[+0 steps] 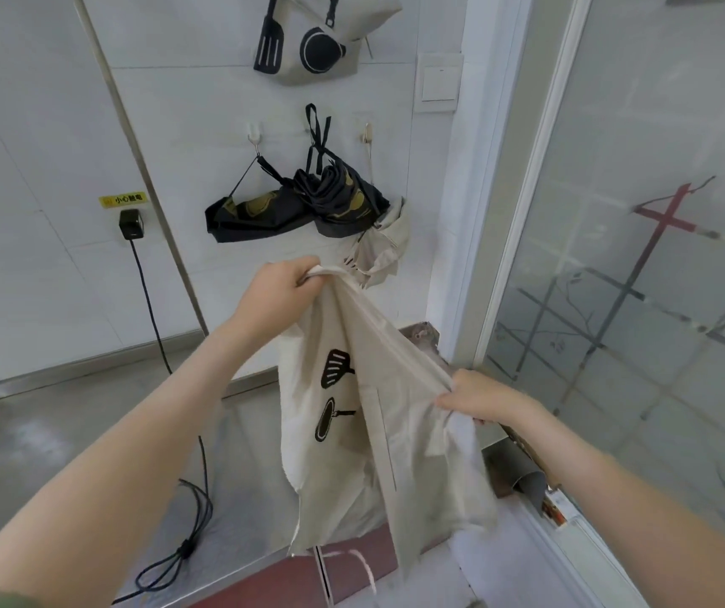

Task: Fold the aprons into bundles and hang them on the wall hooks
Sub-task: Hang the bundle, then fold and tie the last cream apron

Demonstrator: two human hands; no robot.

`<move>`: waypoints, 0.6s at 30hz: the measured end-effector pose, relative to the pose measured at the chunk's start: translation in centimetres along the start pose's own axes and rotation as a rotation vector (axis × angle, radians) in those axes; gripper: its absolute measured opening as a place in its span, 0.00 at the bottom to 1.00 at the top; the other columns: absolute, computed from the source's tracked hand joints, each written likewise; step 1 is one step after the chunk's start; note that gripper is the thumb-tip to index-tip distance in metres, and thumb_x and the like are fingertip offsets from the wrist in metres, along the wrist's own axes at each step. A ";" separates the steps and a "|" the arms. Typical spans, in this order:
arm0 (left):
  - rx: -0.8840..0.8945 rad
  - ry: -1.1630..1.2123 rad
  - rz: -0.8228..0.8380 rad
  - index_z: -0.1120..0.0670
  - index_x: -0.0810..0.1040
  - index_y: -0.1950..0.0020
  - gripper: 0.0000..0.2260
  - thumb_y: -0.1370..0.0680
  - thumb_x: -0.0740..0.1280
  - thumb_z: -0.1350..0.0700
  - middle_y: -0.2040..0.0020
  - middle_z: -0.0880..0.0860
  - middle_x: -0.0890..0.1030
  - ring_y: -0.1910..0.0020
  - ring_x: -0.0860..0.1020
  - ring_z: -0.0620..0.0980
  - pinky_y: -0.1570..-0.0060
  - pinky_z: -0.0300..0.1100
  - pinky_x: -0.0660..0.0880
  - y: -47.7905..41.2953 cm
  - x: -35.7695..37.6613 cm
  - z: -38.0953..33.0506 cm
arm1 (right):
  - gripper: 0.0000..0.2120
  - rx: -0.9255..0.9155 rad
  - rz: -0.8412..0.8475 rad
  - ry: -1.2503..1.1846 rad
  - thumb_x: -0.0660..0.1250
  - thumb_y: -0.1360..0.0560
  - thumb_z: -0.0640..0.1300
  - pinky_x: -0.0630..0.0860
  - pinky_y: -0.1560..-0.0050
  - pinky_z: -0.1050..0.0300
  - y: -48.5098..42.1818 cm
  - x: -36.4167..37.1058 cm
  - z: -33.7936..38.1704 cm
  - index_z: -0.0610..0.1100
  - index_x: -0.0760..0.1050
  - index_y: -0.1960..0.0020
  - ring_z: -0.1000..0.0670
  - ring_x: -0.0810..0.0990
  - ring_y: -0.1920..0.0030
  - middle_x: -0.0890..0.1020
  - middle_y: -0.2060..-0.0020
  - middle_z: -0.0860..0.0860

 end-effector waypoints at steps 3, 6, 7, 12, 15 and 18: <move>-0.027 -0.082 -0.032 0.52 0.62 0.67 0.15 0.20 0.59 0.56 0.73 0.51 0.67 0.71 0.66 0.49 0.70 0.44 0.60 0.0 -1.5 1.1 | 0.09 0.028 -0.051 -0.042 0.55 0.21 0.41 0.68 0.77 0.61 -0.3 -0.9 0.2 0.37 0.71 0.49 0.52 0.73 0.81 0.78 0.78 0.52; -0.044 -0.139 -0.061 0.55 0.65 0.65 0.14 0.20 0.60 0.54 0.72 0.54 0.70 0.69 0.69 0.53 0.69 0.45 0.63 0.3 -3.0 2.9 | 0.11 0.094 -0.086 -0.168 0.51 0.20 0.40 0.71 0.79 0.62 -0.7 -2.6 0.6 0.37 0.68 0.44 0.50 0.78 0.79 0.81 0.67 0.42; -0.052 -0.149 -0.078 0.54 0.65 0.65 0.14 0.20 0.60 0.54 0.72 0.54 0.70 0.69 0.69 0.53 0.69 0.45 0.63 0.4 -3.6 3.4 | 0.11 0.108 -0.108 -0.197 0.49 0.20 0.40 0.72 0.78 0.61 -0.8 -3.4 0.9 0.38 0.68 0.44 0.47 0.79 0.78 0.81 0.67 0.39; -0.138 -0.215 -0.180 0.52 0.66 0.64 0.13 0.20 0.61 0.53 0.70 0.51 0.70 0.66 0.69 0.53 0.69 0.44 0.63 1.2 -6.2 4.9 | 0.10 -0.023 -0.352 -0.340 0.52 0.21 0.35 0.81 0.56 0.47 -0.4 -8.0 3.7 0.41 0.72 0.47 0.38 0.84 0.57 0.78 0.55 0.41; -0.219 -0.232 -0.256 0.50 0.65 0.66 0.14 0.20 0.60 0.52 0.70 0.52 0.70 0.64 0.70 0.56 0.71 0.44 0.60 1.3 -8.0 6.2 | 0.13 -0.137 -0.439 -0.573 0.52 0.24 0.30 0.82 0.54 0.45 -0.9 -9.8 6.4 0.41 0.73 0.50 0.38 0.82 0.54 0.78 0.49 0.37; -0.256 -0.191 -0.413 0.57 0.69 0.59 0.11 0.21 0.59 0.53 0.67 0.57 0.73 0.63 0.72 0.61 0.67 0.47 0.63 1.5 -10.4 7.0 | 0.17 -0.328 -0.555 -0.700 0.54 0.28 0.28 0.80 0.48 0.42 -0.5 -11.6 9.6 0.48 0.73 0.57 0.42 0.79 0.51 0.79 0.54 0.44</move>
Point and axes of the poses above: each hand's wrist, its own y-axis away from the middle knuckle, its own x-axis out of the palm, z = x × y, the point moved 7 cm from there along -y, towards the middle knuckle
